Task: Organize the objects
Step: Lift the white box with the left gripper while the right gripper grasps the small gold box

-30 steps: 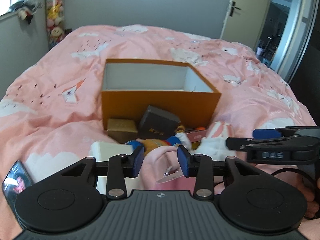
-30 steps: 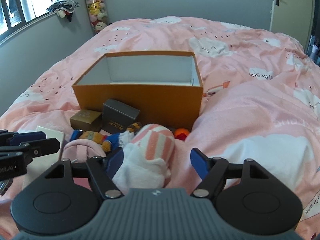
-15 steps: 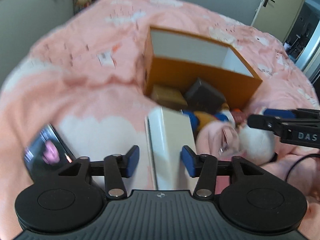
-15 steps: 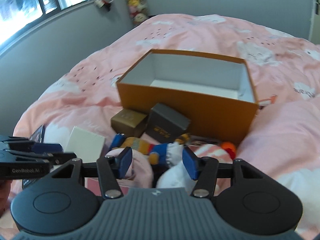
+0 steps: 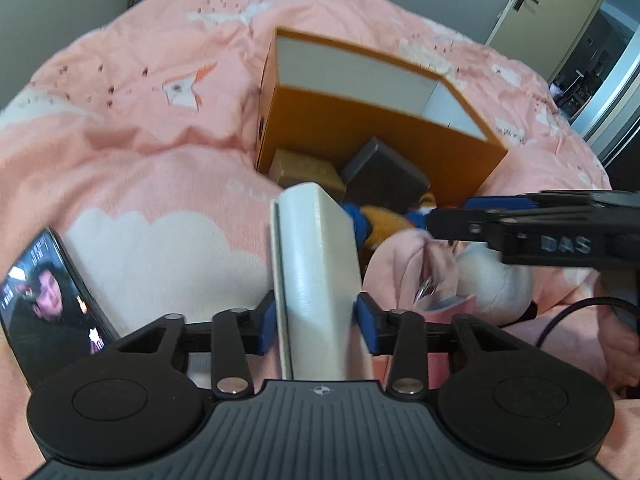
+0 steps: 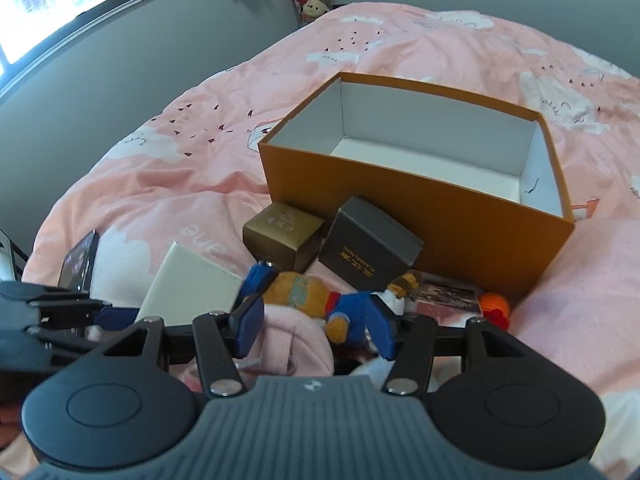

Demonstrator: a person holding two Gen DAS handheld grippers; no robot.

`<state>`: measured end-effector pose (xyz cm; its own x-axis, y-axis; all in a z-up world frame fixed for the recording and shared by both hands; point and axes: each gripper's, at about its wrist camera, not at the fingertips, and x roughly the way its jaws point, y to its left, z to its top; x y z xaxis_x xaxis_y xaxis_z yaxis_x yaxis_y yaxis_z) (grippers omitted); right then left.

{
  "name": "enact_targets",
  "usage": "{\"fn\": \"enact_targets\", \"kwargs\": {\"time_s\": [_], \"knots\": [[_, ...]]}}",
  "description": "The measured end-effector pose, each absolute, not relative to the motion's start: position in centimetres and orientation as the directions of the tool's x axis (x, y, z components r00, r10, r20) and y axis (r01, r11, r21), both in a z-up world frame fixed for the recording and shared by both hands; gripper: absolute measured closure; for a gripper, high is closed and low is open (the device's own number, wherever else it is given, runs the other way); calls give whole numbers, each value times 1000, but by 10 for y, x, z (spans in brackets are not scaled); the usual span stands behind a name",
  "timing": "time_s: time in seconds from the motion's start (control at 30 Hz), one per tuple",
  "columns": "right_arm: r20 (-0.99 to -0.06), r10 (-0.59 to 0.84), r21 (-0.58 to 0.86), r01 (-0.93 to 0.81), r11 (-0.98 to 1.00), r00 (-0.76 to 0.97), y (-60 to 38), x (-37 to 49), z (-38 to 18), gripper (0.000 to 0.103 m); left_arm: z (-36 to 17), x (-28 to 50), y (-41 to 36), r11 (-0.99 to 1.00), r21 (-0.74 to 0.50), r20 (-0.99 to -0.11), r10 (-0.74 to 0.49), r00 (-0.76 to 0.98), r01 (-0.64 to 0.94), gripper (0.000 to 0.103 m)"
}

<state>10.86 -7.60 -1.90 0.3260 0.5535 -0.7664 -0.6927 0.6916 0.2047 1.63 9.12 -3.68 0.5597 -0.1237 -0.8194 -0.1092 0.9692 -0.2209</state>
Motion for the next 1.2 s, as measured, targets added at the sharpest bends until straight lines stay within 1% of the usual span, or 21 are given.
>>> {"fn": "enact_targets", "kwargs": {"time_s": [0.03, 0.1, 0.3, 0.37, 0.43, 0.57, 0.7, 0.87, 0.9, 0.93, 1.0, 1.2], "knots": [[-767, 559, 218, -691, 689, 316, -73, 113, -18, 44, -33, 17, 91, 970, -220, -811, -123, 573, -104, 66], [-767, 569, 245, -686, 685, 295, -67, 122, -17, 44, -24, 20, 93, 972, -214, -795, -113, 596, -100, 68], [-773, 601, 365, -633, 682, 202, -38, 148, -19, 44, 4, 41, 111, 983, -133, -763, -22, 646, -124, 69], [-776, 606, 397, -611, 685, 175, -27, 156, -24, 42, 9, 52, 120, 984, -111, -768, 3, 641, -138, 69], [-780, 607, 426, -580, 694, 153, -16, 164, -30, 37, 8, 65, 130, 983, -106, -788, 10, 616, -151, 68], [-791, 602, 471, -518, 714, 110, 1, 177, -45, 33, -4, 83, 147, 974, -160, -848, -54, 528, -158, 68], [-811, 581, 483, -473, 737, 76, 13, 184, -59, 30, -13, 90, 163, 960, -213, -883, -108, 457, -183, 67], [-829, 557, 481, -438, 759, 56, 19, 191, -75, 31, -17, 92, 170, 948, -247, -904, -151, 399, -200, 66], [-834, 549, 476, -435, 764, 51, 20, 192, -78, 33, -19, 92, 171, 947, -252, -908, -160, 387, -200, 66], [-838, 544, 476, -431, 766, 42, 21, 194, -82, 36, -19, 92, 171, 947, -253, -911, -163, 380, -201, 65], [-841, 540, 477, -428, 767, 30, 21, 197, -87, 38, -17, 93, 172, 947, -248, -913, -158, 377, -204, 65], [-821, 571, 503, -451, 737, 18, 10, 199, -68, 39, 4, 102, 163, 964, -211, -911, -136, 388, -158, 69]]}}
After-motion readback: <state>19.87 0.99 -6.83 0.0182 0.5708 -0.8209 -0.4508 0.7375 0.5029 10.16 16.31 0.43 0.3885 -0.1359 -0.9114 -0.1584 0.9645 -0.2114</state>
